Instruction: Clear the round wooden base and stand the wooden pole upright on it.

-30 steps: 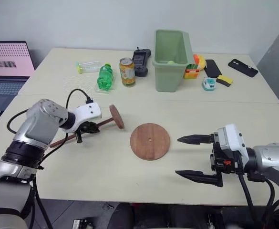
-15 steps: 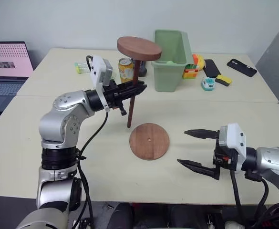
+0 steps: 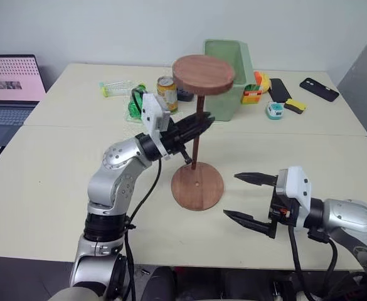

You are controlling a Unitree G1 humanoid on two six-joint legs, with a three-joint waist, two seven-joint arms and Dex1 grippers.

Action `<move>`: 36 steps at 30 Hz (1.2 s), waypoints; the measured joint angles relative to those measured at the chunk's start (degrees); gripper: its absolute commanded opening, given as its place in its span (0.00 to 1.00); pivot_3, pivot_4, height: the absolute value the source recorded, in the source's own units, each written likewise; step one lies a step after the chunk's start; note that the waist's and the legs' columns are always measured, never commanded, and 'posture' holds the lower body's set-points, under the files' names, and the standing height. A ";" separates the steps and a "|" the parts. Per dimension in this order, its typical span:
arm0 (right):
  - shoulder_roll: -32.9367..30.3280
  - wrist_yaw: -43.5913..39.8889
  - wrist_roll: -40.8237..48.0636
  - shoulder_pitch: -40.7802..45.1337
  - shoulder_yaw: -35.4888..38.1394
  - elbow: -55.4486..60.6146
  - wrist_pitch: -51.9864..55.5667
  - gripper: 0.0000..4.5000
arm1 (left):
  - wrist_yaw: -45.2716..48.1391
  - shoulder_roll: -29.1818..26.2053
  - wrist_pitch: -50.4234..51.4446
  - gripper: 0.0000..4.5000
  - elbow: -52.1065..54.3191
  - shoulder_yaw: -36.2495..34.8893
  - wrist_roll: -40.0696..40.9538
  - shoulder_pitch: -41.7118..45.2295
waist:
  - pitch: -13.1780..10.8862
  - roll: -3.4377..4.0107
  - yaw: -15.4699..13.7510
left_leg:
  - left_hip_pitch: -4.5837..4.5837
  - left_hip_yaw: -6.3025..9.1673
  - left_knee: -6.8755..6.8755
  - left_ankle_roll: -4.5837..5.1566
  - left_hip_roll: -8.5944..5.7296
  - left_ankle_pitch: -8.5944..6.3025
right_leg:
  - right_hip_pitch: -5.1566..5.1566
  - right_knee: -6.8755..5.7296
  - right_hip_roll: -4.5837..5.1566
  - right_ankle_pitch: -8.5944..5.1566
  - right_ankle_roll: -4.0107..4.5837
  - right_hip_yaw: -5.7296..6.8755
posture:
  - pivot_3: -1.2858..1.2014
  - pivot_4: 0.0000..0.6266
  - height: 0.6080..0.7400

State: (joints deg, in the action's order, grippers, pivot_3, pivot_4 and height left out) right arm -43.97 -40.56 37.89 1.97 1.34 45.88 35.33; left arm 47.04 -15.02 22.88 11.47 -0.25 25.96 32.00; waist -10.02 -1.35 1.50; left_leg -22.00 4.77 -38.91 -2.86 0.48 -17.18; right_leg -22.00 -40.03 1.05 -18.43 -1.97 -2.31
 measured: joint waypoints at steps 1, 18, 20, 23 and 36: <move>0.00 -0.14 -0.52 0.14 -0.47 -0.24 -0.01 1.00 | -0.07 0.02 -0.37 0.06 0.00 0.01 0.07 -0.45 | 0.00 0.00 0.00 | 0.00 -0.01 0.00 0.00 0.00 0.00 | 0.00 0.01 -0.01 0.00 0.00 0.00 | 0.52 0.24 1.00; -0.81 -1.73 -4.69 -0.81 -0.74 -2.15 -0.39 1.00 | -1.04 1.11 -2.07 0.06 0.98 3.67 0.69 -5.85 | 0.00 0.00 -0.05 | 0.02 -0.01 0.00 0.04 -0.03 -0.02 | 0.04 0.03 -0.01 0.00 0.00 0.00 | 0.52 0.24 1.00; -0.87 -1.91 -4.85 -0.81 -0.73 -2.15 -0.41 1.00 | -0.73 1.00 -2.22 0.06 0.96 3.93 0.66 -6.53 | 0.00 0.00 -0.05 | 0.02 0.00 0.00 0.04 -0.02 -0.02 | 0.04 0.03 -0.01 0.00 0.00 0.01 | 0.52 0.24 1.00; -0.88 -2.05 -5.06 -0.83 -0.72 -2.15 -0.42 1.00 | -0.24 0.72 -2.55 0.06 0.79 4.43 0.58 -6.89 | 0.00 0.00 -0.06 | 0.02 0.00 0.00 0.04 -0.03 -0.02 | 0.04 0.03 -0.01 0.00 0.00 0.01 | 0.52 0.24 1.00; -1.09 -2.97 -5.06 -1.28 -0.37 -2.15 -0.39 1.00 | -0.07 0.75 -8.09 0.06 -2.55 4.63 -0.08 -7.40 | 0.00 0.00 -0.06 | 0.06 0.00 0.00 0.04 -0.02 -0.02 | 0.07 0.04 -0.01 0.00 0.00 0.01 | 0.52 0.24 1.00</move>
State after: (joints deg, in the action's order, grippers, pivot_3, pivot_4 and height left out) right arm -45.06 -43.54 32.83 0.69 0.97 43.74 34.93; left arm 46.97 -14.28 14.78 8.92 4.38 25.88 24.60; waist -10.02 -1.35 1.44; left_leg -21.94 4.77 -38.90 -2.82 0.46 -17.21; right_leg -21.93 -39.99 1.04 -18.43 -1.97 -2.30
